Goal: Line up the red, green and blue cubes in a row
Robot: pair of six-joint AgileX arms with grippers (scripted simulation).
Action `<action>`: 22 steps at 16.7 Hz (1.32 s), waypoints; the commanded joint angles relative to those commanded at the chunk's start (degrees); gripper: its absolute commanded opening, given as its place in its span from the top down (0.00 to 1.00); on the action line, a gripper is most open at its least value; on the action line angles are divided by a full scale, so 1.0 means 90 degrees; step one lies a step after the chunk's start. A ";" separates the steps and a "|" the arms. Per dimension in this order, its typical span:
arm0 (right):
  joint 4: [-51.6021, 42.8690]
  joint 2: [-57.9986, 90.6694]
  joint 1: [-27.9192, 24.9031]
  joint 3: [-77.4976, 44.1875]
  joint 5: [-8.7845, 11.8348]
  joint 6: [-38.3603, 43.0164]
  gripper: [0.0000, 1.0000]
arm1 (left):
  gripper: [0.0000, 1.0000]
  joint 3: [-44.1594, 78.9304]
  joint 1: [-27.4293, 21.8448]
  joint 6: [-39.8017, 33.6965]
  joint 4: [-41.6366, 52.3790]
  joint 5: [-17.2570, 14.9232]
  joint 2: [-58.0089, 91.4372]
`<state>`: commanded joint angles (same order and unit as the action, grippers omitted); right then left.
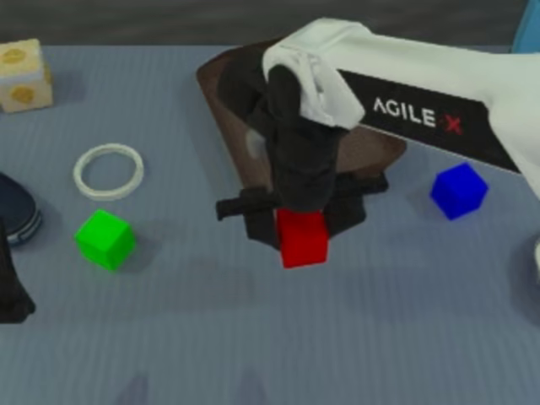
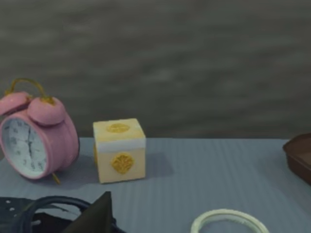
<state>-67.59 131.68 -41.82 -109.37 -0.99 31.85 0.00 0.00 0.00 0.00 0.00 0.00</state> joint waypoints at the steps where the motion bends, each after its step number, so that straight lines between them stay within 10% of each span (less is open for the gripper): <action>1: -0.0177 0.0179 -0.0229 -0.0336 -0.0008 0.0475 1.00 | 0.00 0.0000 0.0000 0.0000 0.0000 0.0000 0.0000; 7: -0.0919 0.0878 -0.1291 -0.1859 -0.0052 0.2394 1.00 | 0.00 0.0000 0.0000 0.0000 0.0000 0.0000 0.0000; 22: 0.0601 0.1169 -0.1389 -0.0663 -0.0062 0.2532 1.00 | 0.00 0.0000 0.0000 0.0000 0.0000 0.0000 0.0000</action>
<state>-62.19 142.20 -54.33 -115.34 -1.55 54.63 0.00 0.00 0.00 0.00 0.00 0.00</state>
